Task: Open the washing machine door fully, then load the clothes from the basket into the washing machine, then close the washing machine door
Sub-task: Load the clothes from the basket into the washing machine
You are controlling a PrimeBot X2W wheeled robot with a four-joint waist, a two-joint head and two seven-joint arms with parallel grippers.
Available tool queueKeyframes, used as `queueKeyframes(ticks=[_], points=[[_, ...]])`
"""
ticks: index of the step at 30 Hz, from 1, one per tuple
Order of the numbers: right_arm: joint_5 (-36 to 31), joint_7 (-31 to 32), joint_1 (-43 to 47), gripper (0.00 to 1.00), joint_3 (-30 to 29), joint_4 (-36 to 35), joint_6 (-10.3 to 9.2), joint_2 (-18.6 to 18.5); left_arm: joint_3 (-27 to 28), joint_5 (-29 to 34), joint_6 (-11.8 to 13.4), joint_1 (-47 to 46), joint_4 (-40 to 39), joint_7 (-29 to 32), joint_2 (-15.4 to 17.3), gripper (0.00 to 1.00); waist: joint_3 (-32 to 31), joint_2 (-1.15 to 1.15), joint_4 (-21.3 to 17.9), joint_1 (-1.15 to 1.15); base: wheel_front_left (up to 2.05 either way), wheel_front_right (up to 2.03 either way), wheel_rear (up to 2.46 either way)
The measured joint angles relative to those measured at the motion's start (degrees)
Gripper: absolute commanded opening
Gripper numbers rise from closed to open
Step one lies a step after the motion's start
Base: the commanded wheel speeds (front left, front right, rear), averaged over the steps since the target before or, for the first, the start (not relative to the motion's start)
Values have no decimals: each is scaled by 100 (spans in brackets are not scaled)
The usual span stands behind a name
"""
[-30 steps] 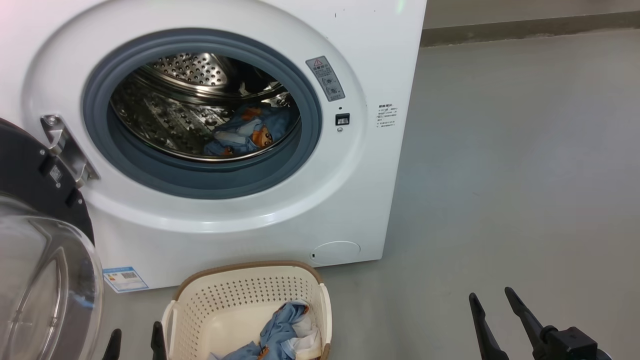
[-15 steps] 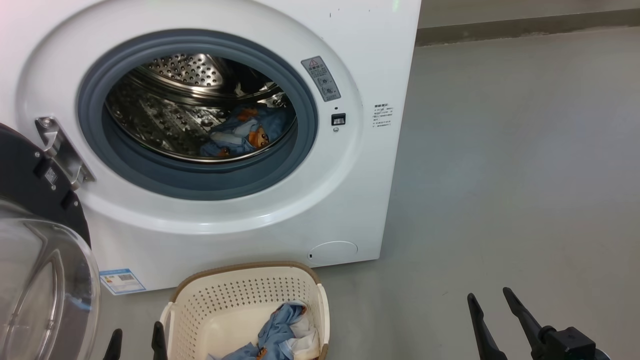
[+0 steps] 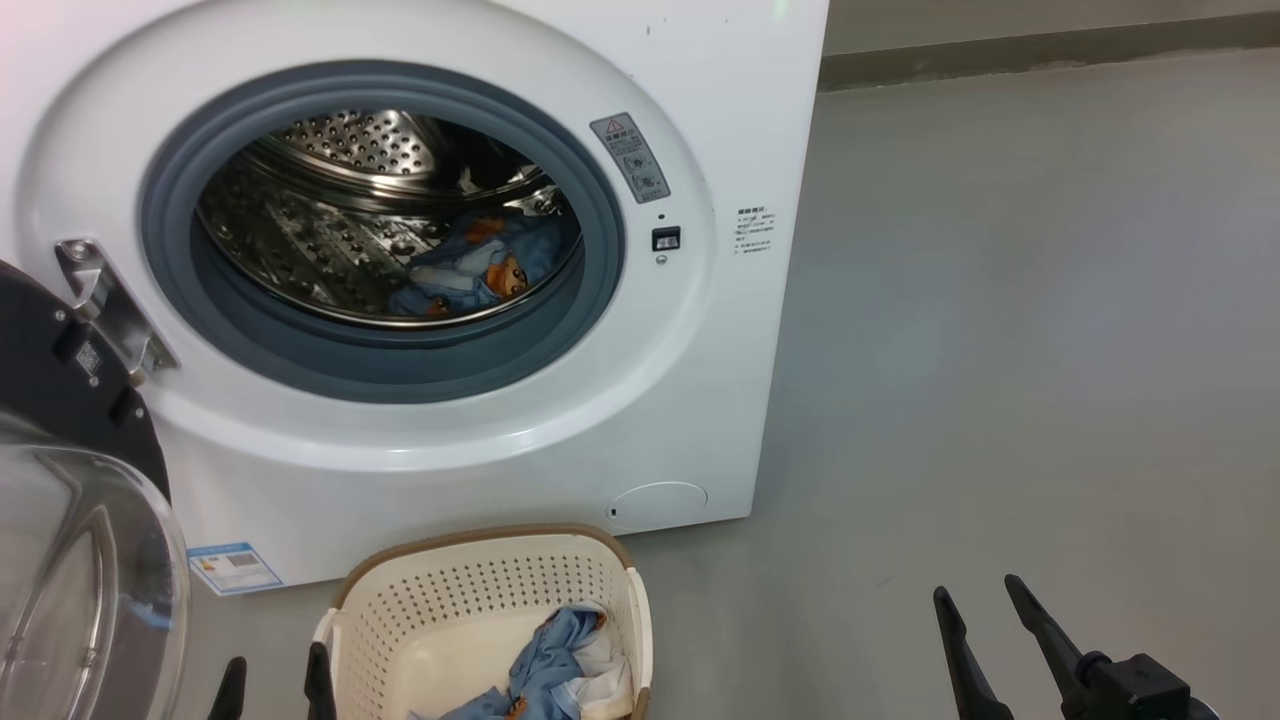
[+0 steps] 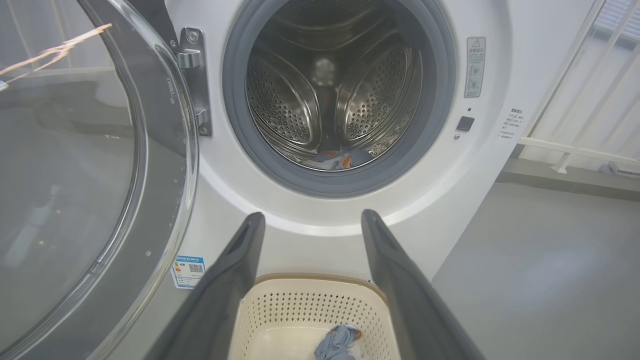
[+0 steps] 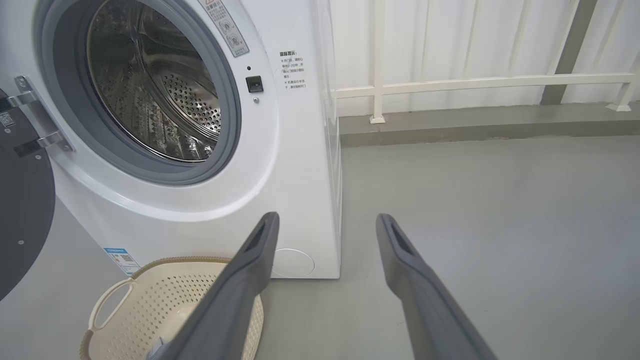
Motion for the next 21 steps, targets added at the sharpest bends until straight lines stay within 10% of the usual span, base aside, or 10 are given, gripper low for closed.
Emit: queueKeyframes(ticks=[21], points=[[1,0,-31,100,93,-64,0,0,-82,4,-221,-11,215,0,-1,100,362,0,-126,0,0,0,0]])
